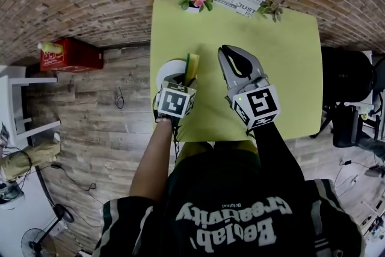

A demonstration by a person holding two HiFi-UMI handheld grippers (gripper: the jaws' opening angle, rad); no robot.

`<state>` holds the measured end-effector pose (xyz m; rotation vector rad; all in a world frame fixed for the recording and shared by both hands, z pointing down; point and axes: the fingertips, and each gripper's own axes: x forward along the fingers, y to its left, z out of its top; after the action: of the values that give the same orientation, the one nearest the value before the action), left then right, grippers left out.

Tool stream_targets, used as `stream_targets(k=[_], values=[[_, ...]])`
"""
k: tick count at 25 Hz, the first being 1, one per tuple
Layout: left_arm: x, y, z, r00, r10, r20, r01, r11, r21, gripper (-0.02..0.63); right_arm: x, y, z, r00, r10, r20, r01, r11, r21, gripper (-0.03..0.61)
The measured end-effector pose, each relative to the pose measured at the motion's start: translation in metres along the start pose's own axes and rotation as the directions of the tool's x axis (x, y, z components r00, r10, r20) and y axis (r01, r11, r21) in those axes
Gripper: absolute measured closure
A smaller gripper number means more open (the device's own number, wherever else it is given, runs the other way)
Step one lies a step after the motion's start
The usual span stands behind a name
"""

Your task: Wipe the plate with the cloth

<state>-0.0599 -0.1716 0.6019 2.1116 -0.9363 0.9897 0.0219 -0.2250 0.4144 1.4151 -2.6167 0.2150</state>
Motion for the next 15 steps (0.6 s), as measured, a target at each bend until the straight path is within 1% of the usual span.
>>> stream_targets(k=[4, 6, 7, 9, 11, 15], values=[[0.010, -0.008, 0.002, 0.999, 0.013, 0.030, -0.014, 0.999, 0.033, 0.448, -0.004, -0.004, -0.001, 1.000, -0.005, -0.003, 0.005, 1.000, 0.000, 0.541], [0.016, -0.011, 0.004, 0.998, 0.010, 0.055, -0.013, 0.999, 0.043, 0.416, -0.005, -0.005, -0.002, 1.000, -0.006, -0.003, 0.006, 1.000, 0.000, 0.544], [0.017, -0.011, 0.004, 0.998, 0.012, 0.062, -0.015, 0.999, 0.045, 0.389, -0.006, -0.006, -0.002, 1.000, -0.006, -0.003, 0.006, 1.000, 0.000, 0.545], [0.014, -0.011, 0.006, 0.998, 0.027, 0.063, -0.029, 0.999, 0.043, 0.365, -0.008, -0.006, -0.001, 1.000, -0.006, -0.004, 0.006, 1.000, 0.000, 0.546], [0.010, -0.010, 0.006, 0.997, 0.040, 0.061, -0.043, 0.998, 0.048, 0.360, -0.009, -0.007, -0.001, 1.000, -0.004, -0.003, 0.004, 1.000, -0.001, 0.548], [0.011, -0.009, 0.002, 0.997, 0.034, 0.070, -0.037, 0.998, 0.047, 0.360, -0.011, -0.007, 0.000, 1.000, -0.002, -0.001, 0.002, 1.000, 0.000, 0.550]])
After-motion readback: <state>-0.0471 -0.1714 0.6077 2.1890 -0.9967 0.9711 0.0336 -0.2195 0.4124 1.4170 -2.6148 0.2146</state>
